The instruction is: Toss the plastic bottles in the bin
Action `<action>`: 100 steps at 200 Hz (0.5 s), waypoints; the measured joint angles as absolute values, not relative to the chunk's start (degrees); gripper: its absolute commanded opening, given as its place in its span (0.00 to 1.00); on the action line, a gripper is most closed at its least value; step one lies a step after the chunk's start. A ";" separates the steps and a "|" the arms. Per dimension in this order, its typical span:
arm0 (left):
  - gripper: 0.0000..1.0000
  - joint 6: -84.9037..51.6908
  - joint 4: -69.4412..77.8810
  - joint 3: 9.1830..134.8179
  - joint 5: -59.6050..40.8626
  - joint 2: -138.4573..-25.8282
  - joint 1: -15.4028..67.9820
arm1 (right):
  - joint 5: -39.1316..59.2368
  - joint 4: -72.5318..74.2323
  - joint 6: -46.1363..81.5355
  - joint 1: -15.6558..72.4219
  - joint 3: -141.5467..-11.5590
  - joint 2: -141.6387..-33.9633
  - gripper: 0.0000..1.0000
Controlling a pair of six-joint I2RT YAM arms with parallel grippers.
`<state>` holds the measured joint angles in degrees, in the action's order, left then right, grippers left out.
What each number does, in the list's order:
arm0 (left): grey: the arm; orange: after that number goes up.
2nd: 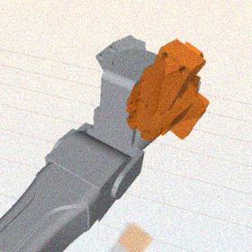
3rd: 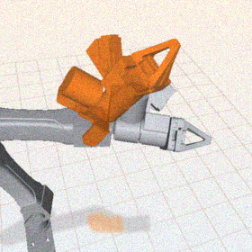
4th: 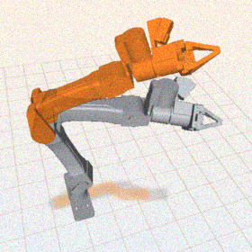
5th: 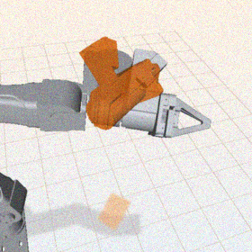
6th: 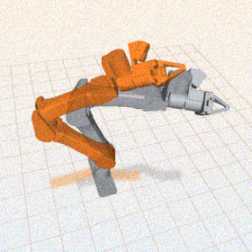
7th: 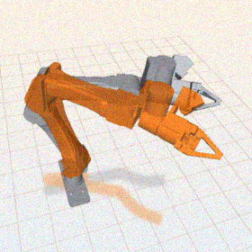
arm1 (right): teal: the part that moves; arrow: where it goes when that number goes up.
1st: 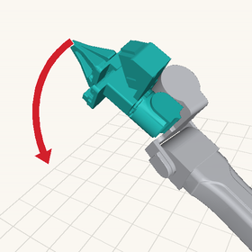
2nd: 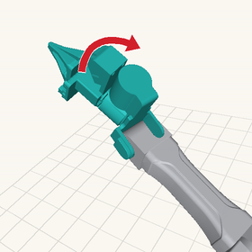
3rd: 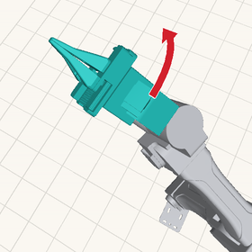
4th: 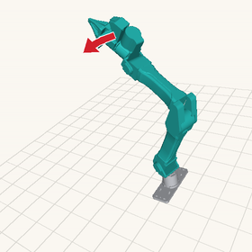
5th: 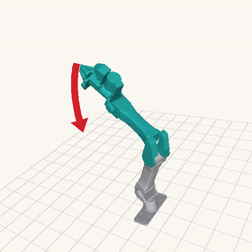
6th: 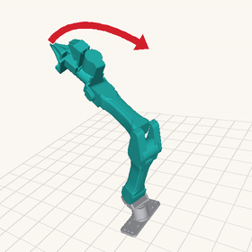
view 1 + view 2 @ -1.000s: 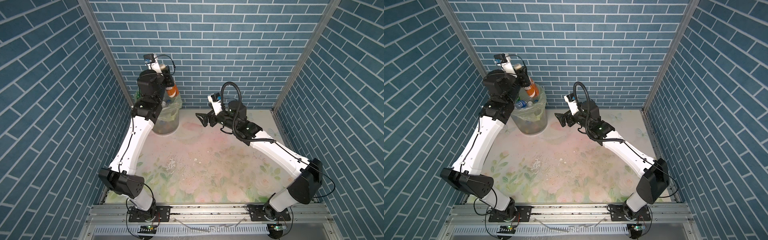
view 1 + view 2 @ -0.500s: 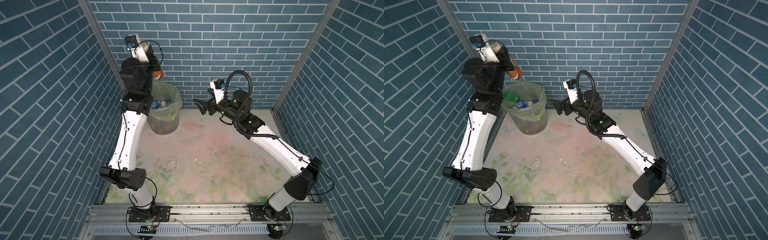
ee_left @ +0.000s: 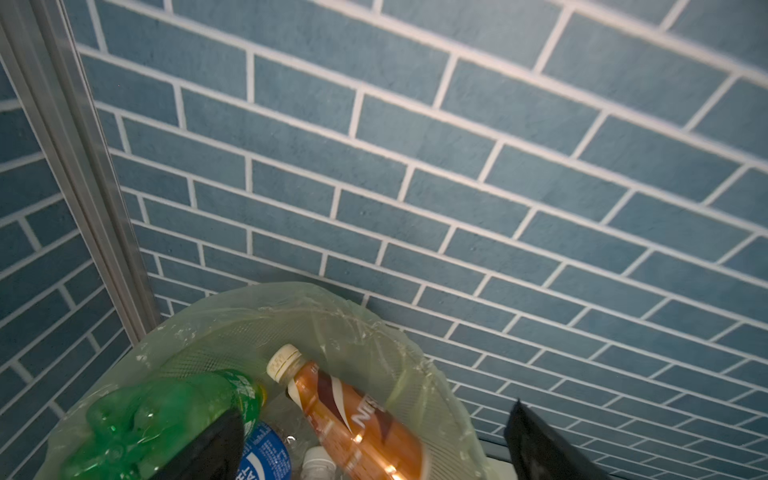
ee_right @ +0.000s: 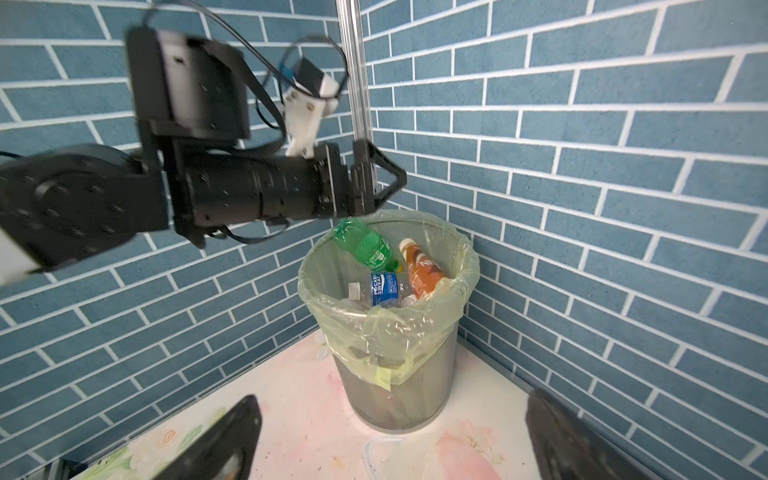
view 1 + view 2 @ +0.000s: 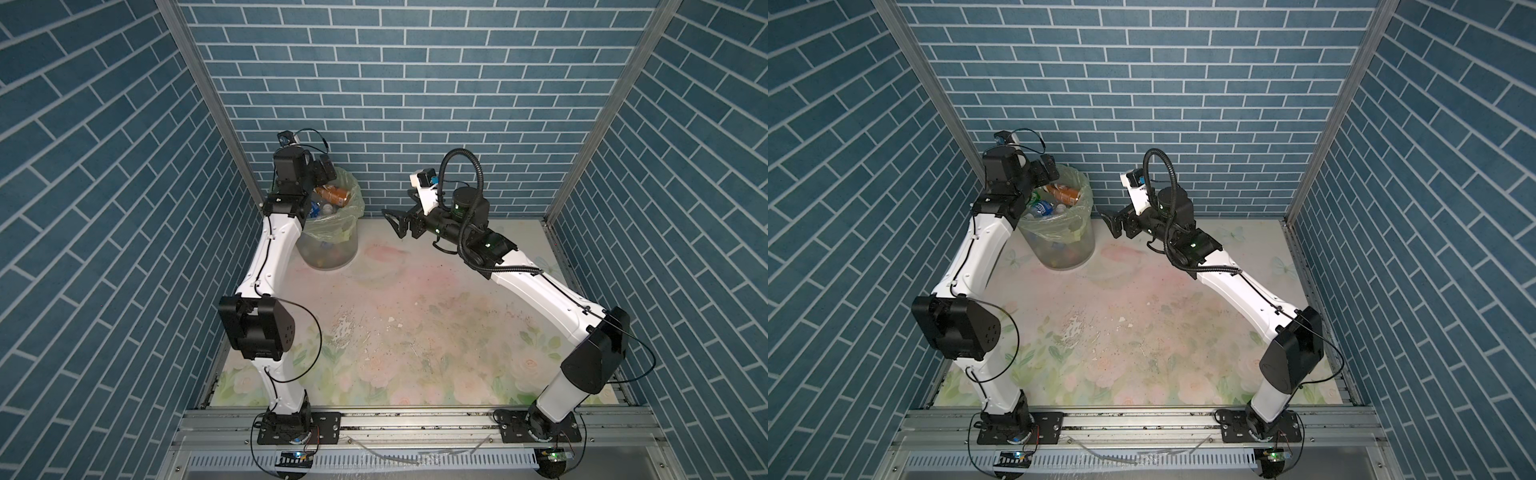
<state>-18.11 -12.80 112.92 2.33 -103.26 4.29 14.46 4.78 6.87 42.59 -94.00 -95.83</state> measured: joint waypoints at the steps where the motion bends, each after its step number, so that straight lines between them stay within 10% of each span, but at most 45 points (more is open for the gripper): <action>1: 0.99 -18.11 -12.78 112.84 2.31 -102.83 4.43 | 14.46 4.75 6.92 42.59 -93.95 -95.83 0.99; 100: 0.99 -14.96 -3.64 97.36 0.14 -85.76 17.47 | 13.10 6.42 9.52 41.91 -86.11 -91.39 0.99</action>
<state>-14.96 -3.64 97.36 0.14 -85.76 17.47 13.10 6.42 9.52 41.91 -86.11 -91.39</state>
